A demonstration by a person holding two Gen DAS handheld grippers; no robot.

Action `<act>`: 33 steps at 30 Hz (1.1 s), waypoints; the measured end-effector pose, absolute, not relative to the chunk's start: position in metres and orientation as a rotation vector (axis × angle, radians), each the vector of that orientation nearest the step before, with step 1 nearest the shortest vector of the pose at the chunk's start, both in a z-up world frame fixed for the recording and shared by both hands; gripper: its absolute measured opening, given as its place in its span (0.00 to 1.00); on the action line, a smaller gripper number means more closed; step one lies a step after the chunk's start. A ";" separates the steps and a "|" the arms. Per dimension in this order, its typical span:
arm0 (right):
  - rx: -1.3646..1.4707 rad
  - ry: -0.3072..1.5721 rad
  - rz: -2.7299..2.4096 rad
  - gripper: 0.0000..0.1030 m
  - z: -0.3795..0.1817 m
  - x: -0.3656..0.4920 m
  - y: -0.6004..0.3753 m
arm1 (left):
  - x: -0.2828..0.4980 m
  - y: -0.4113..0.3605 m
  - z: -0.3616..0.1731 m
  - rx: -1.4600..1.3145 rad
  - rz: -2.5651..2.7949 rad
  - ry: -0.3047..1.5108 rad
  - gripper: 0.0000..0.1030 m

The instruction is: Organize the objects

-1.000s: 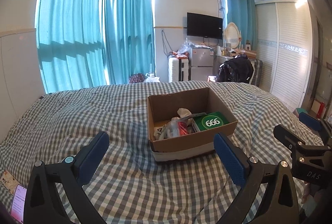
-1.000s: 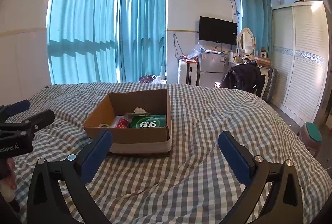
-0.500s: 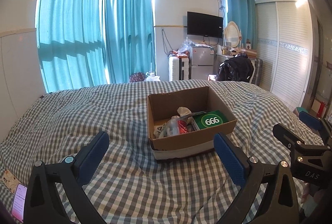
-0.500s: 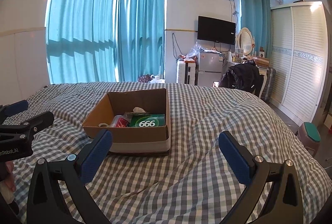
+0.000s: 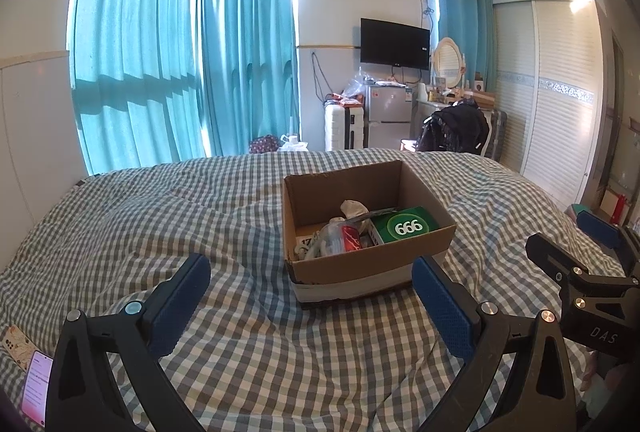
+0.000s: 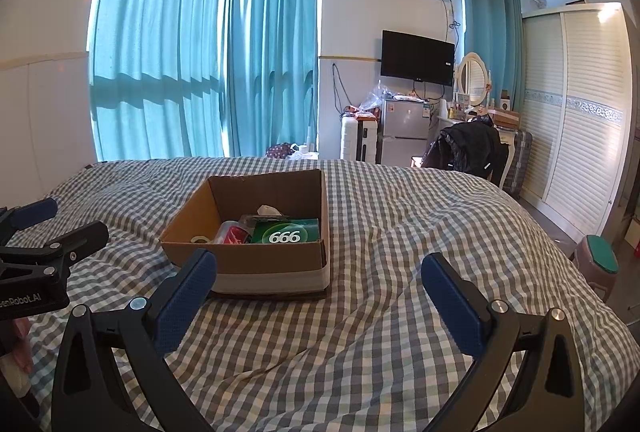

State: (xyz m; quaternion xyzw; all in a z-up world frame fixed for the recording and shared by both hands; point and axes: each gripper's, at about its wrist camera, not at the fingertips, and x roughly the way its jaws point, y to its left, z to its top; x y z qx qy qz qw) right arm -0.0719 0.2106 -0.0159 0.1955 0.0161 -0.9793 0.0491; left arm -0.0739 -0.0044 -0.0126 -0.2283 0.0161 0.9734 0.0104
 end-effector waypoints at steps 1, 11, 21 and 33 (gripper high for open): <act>0.597 0.045 -2.982 1.00 -0.016 -0.072 0.211 | -0.074 -0.004 -0.013 -0.713 3.039 0.055 1.00; 0.598 0.044 -2.981 1.00 -0.015 -0.071 0.207 | -0.074 -0.003 -0.016 -0.720 3.027 0.062 1.00; 0.612 0.052 -2.982 1.00 -0.017 -0.072 0.205 | -0.073 -0.004 -0.017 -0.713 3.028 0.060 1.00; 0.603 0.062 -2.990 1.00 -0.015 -0.068 0.204 | -0.070 -0.006 -0.017 -0.706 3.040 0.069 1.00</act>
